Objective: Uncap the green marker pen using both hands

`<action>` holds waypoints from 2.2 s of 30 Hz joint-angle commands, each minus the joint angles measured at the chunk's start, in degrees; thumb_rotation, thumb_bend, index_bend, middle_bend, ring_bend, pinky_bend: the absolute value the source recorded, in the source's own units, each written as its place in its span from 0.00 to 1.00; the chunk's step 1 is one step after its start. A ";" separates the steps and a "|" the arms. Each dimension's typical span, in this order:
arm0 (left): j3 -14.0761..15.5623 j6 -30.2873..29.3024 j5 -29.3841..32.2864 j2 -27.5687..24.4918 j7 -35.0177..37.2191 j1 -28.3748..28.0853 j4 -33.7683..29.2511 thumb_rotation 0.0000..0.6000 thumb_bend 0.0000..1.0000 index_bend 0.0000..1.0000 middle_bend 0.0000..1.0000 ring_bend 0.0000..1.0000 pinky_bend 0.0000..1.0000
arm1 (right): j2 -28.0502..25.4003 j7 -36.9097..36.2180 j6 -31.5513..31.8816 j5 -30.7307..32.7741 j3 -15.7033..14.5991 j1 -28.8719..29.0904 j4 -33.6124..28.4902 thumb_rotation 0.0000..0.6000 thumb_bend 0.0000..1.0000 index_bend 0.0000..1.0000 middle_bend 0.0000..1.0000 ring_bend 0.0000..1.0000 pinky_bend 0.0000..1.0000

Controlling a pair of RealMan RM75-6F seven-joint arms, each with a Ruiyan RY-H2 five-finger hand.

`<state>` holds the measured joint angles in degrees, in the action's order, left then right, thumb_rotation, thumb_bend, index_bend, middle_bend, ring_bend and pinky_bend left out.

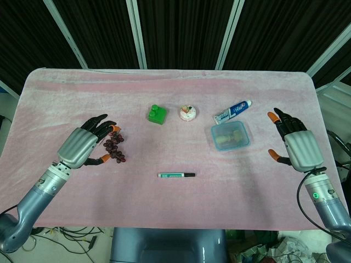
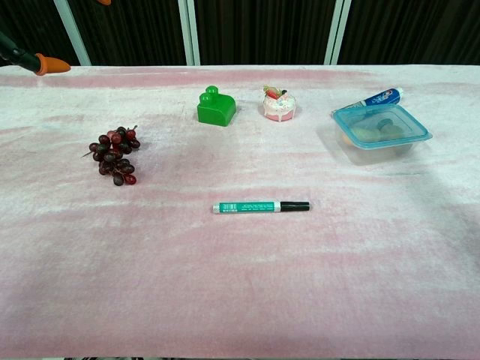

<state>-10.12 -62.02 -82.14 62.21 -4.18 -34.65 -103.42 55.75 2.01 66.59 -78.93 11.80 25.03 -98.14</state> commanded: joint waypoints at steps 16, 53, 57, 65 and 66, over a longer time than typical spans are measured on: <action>-1.36 11.54 46.56 12.91 -27.56 -17.51 -4.67 1.00 0.27 0.29 0.14 0.00 0.06 | 1.80 3.60 0.89 0.96 -1.26 -0.57 3.12 1.00 0.14 0.06 0.02 0.10 0.18; 0.79 -0.14 62.55 40.26 -42.14 -32.40 12.49 1.00 0.31 0.41 0.14 0.00 0.00 | 4.00 4.03 -0.52 2.69 -2.49 -0.46 6.82 1.00 0.14 0.06 0.02 0.10 0.18; -0.06 0.58 63.31 41.29 -42.19 -32.49 14.09 1.00 0.31 0.42 0.14 0.00 0.00 | 3.90 3.80 -0.26 2.72 -2.49 -0.65 7.01 1.00 0.14 0.06 0.02 0.10 0.18; -0.98 1.46 63.46 42.85 -42.21 -32.52 15.81 1.00 0.31 0.44 0.15 0.00 0.00 | 4.02 3.66 -0.83 2.67 -2.61 -0.40 7.56 1.00 0.14 0.06 0.02 0.10 0.18; -0.99 1.42 63.42 43.17 -42.30 -32.50 16.18 1.00 0.31 0.44 0.15 0.00 0.00 | 4.04 3.61 -0.87 2.70 -2.62 -0.39 7.64 1.00 0.14 0.06 0.02 0.10 0.18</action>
<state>-11.06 -60.60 -18.66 105.12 -46.41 -67.16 -87.52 59.78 5.65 65.74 -76.25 9.18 24.63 -90.53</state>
